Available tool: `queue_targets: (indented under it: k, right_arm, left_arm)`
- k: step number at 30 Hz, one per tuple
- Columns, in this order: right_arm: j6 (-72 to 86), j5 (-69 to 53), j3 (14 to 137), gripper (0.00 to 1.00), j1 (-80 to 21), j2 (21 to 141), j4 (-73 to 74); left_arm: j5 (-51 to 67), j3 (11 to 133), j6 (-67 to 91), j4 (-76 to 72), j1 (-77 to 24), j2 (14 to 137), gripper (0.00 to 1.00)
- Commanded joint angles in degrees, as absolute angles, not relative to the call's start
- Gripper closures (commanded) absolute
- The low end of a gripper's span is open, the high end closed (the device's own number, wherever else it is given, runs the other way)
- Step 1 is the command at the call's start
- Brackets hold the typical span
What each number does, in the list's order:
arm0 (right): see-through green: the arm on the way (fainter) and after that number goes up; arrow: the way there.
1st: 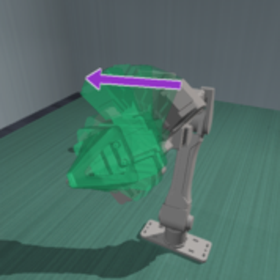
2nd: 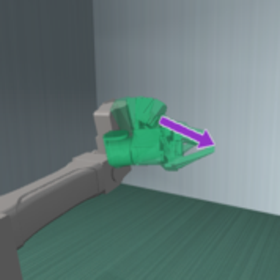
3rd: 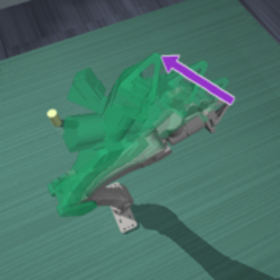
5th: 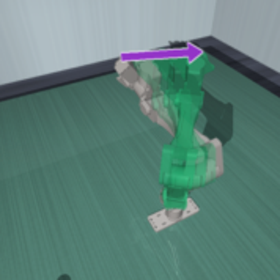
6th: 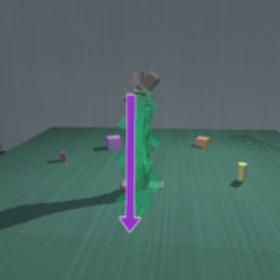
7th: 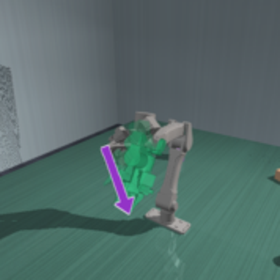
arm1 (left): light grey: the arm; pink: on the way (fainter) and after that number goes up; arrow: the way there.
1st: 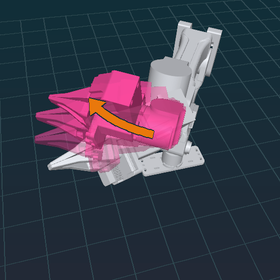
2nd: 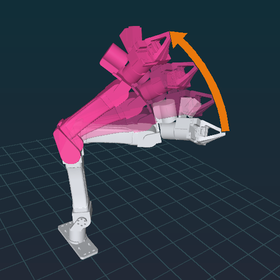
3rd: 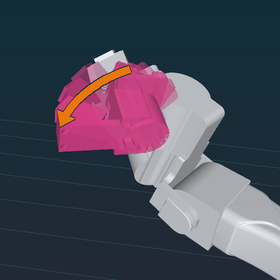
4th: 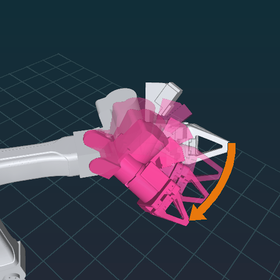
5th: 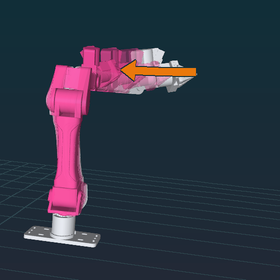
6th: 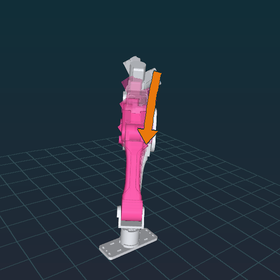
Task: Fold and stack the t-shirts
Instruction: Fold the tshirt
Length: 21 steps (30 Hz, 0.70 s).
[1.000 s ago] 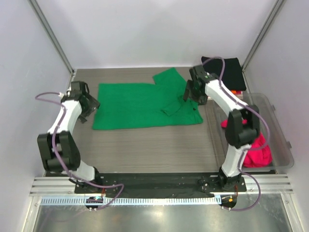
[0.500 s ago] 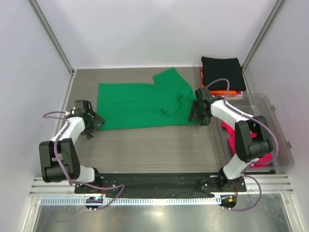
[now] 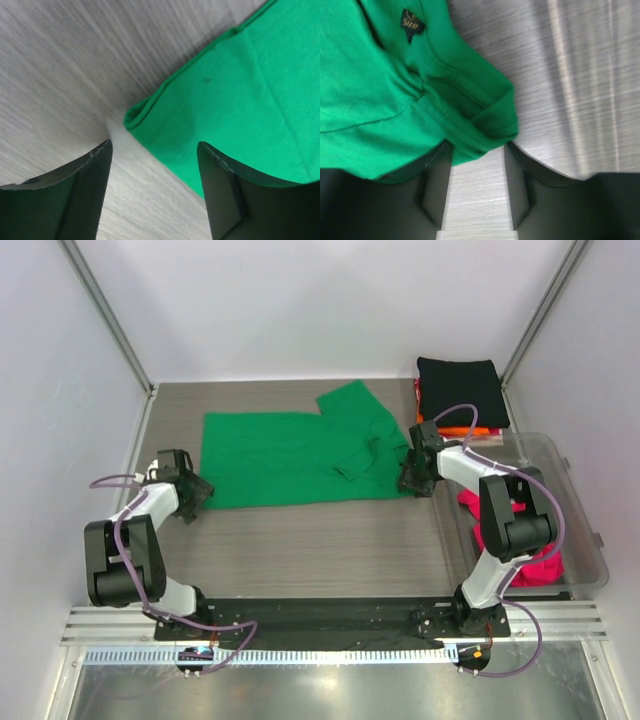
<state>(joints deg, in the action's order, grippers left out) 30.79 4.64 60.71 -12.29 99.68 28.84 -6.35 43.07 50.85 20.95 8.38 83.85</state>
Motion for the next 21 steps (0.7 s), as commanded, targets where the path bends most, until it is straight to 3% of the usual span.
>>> queue_targets:
  k: [1, 2, 4, 5, 7, 8, 12, 14, 17, 21]
  right_arm:
    - [29.01, 5.54, 60.73, 0.56, -11.78, 100.63, 26.37]
    - [28.83, 5.71, 60.82, 0.6, -11.69, 100.63, 26.28]
    - [28.48, 5.97, 61.78, 0.69, -11.69, 101.16, 26.46]
    - [28.22, 6.06, 62.31, 0.76, -11.69, 101.16, 26.72]
    - [27.86, 5.89, 65.11, 0.85, -11.6, 101.95, 27.33]
    - [27.43, 5.71, 66.95, 0.96, -11.34, 103.17, 29.77]
    - [26.19, 6.67, 82.84, 0.99, -11.08, 102.05, 37.61]
    - [26.63, 7.73, 84.72, 0.99, -10.9, 99.07, 39.63]
    - [27.59, 7.21, 80.35, 0.99, -10.81, 93.97, 40.43]
    - [29.7, 5.19, 63.42, 0.99, -10.9, 88.26, 37.27]
  left_arm:
    - [-7.47, 43.59, 51.94, 16.7, 8.79, 87.0, 0.36]
    - [-7.64, 44.12, 52.29, 16.61, 8.79, 87.45, 0.42]
    - [-8.35, 45.08, 52.38, 16.61, 8.79, 89.11, 0.63]
    - [-8.26, 46.39, 52.73, 16.61, 8.79, 89.64, 0.82]
    - [-6.42, 48.59, 53.0, 17.14, 8.79, 90.96, 0.96]
    - [-5.63, 52.61, 53.09, 18.18, 8.79, 92.36, 1.0]
    - [-6.76, 65.46, 50.72, 30.72, 8.7, 91.42, 1.0]
    - [-11.94, 68.45, 49.66, 34.0, 8.79, 89.13, 1.0]
    - [-13.88, 65.42, 48.96, 37.7, 9.75, 84.83, 1.0]
    - [-11.7, 52.67, 50.8, 35.35, 11.51, 78.15, 1.0]
